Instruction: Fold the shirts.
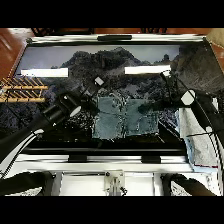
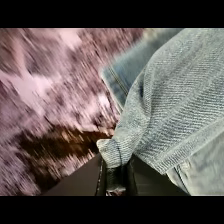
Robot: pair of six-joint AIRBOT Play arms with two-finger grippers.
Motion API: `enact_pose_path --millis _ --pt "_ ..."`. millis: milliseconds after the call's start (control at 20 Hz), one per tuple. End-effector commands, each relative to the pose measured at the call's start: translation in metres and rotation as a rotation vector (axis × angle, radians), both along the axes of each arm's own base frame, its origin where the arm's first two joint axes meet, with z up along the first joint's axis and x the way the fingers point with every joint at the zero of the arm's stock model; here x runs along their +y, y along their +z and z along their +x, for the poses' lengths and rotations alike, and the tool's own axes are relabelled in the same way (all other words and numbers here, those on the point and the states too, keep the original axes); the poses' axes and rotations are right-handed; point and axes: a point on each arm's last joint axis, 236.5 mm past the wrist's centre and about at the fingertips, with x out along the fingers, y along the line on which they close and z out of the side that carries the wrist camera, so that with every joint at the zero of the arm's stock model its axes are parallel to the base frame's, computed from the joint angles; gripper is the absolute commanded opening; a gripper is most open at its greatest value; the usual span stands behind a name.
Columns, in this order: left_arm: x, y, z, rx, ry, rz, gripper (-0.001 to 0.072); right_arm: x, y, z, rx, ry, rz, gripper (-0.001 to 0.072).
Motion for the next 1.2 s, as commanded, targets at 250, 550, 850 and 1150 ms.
enact_pose_path --millis 250,550,850,1150 --pt "0.019 -0.026 -0.039 0.11 0.034 0.076 0.0195 0.02 -0.03 -0.057 0.218 -0.011 0.099 0.0209" --pt "0.0 0.062 -0.058 0.043 0.014 -0.147 0.0717 0.022 -0.02 -0.084 0.288 0.028 0.097 0.0512" --pt "0.012 0.1 -0.082 0.051 0.042 -0.239 0.0715 0.034 0.021 -0.088 0.194 0.013 0.168 0.0512" --pt "0.026 0.066 -0.074 0.14 0.105 -0.167 0.0715 0.004 0.015 -0.078 0.281 -0.305 0.29 0.0674"
